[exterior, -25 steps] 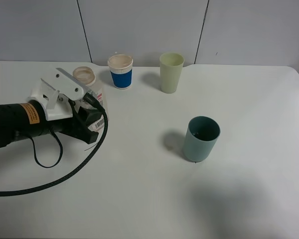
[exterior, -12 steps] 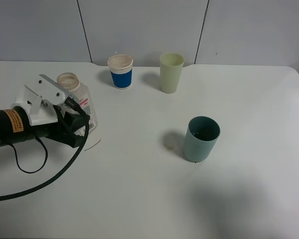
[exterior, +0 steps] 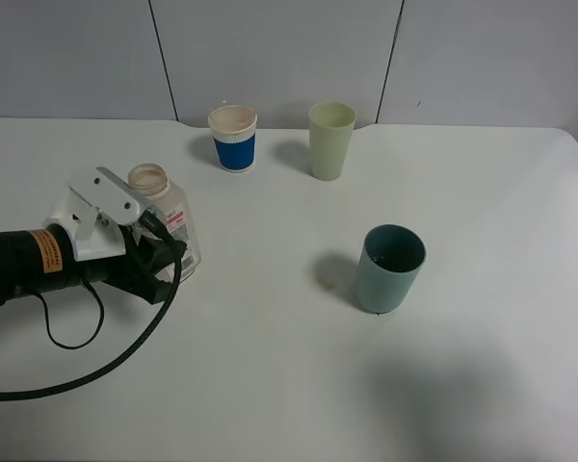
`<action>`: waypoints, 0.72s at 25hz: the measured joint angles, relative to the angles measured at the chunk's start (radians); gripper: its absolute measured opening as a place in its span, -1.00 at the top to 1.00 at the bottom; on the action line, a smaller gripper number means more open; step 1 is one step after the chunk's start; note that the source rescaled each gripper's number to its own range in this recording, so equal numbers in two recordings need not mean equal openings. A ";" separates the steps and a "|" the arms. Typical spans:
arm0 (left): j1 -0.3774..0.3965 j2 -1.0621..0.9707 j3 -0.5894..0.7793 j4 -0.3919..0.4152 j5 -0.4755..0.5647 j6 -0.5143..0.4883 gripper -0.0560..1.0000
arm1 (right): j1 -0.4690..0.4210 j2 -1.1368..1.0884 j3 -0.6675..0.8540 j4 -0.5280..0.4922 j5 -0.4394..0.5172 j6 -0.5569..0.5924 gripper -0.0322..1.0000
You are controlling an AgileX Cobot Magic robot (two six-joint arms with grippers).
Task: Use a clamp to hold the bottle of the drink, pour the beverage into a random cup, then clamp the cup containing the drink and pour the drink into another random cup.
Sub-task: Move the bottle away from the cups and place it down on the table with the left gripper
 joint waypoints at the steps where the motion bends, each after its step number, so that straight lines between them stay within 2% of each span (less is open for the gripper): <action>1: 0.005 0.017 0.000 0.001 -0.017 0.004 0.78 | 0.000 0.000 0.000 0.000 0.000 0.000 -1.00; 8: 0.059 0.101 0.001 0.003 -0.116 0.043 0.78 | 0.000 0.000 0.000 0.000 0.000 0.000 -1.00; 18: 0.059 0.119 0.006 0.052 -0.118 0.103 0.78 | 0.000 0.000 0.000 0.000 0.000 0.000 -1.00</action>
